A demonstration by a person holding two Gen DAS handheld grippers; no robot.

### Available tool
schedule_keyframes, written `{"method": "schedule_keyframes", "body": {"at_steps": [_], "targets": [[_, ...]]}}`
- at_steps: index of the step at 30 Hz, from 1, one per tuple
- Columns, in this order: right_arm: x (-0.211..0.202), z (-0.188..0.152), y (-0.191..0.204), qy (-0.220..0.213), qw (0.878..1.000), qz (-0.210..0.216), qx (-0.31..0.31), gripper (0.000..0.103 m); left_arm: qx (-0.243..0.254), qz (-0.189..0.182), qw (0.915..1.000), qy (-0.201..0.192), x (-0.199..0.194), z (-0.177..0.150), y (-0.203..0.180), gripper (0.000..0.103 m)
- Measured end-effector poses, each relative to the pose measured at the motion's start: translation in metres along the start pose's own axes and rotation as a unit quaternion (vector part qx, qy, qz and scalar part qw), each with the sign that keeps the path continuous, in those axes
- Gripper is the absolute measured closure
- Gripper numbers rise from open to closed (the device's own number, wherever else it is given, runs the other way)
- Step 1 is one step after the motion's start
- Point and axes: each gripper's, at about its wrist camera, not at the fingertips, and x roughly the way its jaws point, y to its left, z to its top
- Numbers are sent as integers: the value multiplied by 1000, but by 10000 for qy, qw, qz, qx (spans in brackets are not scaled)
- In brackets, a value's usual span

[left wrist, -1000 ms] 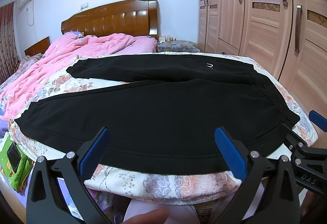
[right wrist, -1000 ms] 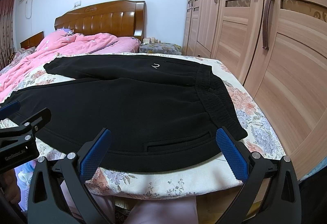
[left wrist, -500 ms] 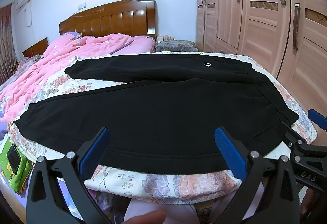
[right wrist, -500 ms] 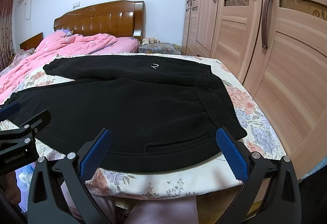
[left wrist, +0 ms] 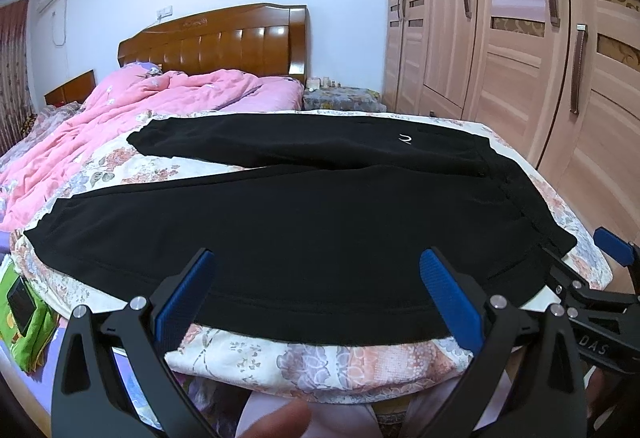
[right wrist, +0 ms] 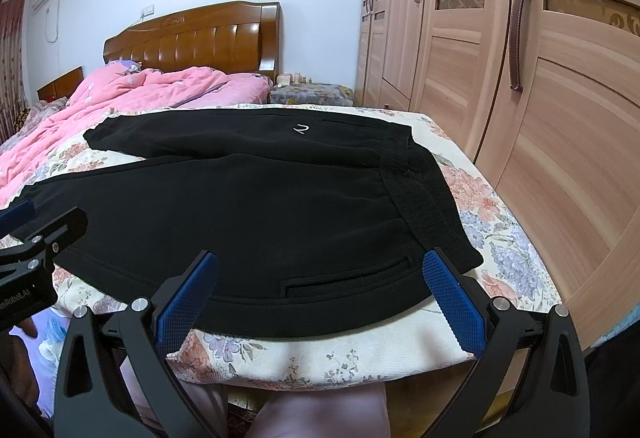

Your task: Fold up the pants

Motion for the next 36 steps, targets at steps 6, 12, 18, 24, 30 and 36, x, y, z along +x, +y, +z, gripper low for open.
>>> {"method": "schedule_keyframes", "body": {"at_steps": [6,12,18,24,30,36], "targets": [[0,0,0,-2,10000,5,-5,4,-25,-10,10000,56,0,-2,1,1],[-1,-1,-1,-6,10000,9,2,4,-59,-25,9999,90,0,-3,2,1],[0,-4,-1,35,10000,28,42,4,-47,-112,9999,80,0,-5,3,1],[1,-5,-3,73,9999,57,78,4,-61,-126,9999,58,-1,-5,1,1],[7,-4,-7,108,9997,212,-20,4,-164,-56,9998,46,0,-7,3,1],[35,26,-25,221,9955,850,-353,4,-166,-592,9970,478,18,-8,10,1]]}}
